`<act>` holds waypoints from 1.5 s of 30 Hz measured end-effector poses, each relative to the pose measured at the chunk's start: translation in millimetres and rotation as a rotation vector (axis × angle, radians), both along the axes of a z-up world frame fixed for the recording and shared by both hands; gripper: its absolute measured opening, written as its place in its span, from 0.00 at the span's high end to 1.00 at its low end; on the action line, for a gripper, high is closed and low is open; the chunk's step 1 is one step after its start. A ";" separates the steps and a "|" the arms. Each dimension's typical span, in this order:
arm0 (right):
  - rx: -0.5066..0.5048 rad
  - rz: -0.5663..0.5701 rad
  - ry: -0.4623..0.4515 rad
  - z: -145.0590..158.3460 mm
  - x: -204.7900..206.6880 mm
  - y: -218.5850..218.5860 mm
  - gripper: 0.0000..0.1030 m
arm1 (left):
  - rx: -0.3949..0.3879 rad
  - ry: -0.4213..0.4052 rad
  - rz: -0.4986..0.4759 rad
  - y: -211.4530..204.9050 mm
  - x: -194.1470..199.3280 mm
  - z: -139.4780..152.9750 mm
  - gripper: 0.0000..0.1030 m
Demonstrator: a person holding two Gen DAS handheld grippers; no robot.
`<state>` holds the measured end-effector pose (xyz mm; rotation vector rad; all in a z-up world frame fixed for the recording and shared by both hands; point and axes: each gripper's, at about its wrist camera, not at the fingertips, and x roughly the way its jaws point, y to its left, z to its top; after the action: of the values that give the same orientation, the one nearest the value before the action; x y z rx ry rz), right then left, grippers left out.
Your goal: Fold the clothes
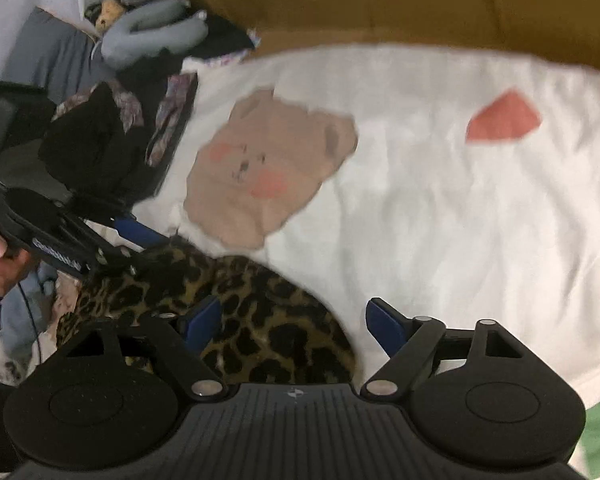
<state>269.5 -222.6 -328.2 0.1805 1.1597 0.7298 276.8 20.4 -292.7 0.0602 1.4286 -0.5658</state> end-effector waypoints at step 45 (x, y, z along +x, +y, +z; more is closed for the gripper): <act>-0.142 -0.600 -0.133 93.1 -81.7 -212.6 0.99 | -0.066 -0.151 0.310 121.1 -49.0 97.4 0.97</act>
<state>187.8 -435.2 -235.0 0.3370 0.9546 0.1267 227.8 141.5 -195.2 -0.1651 1.2414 -0.3442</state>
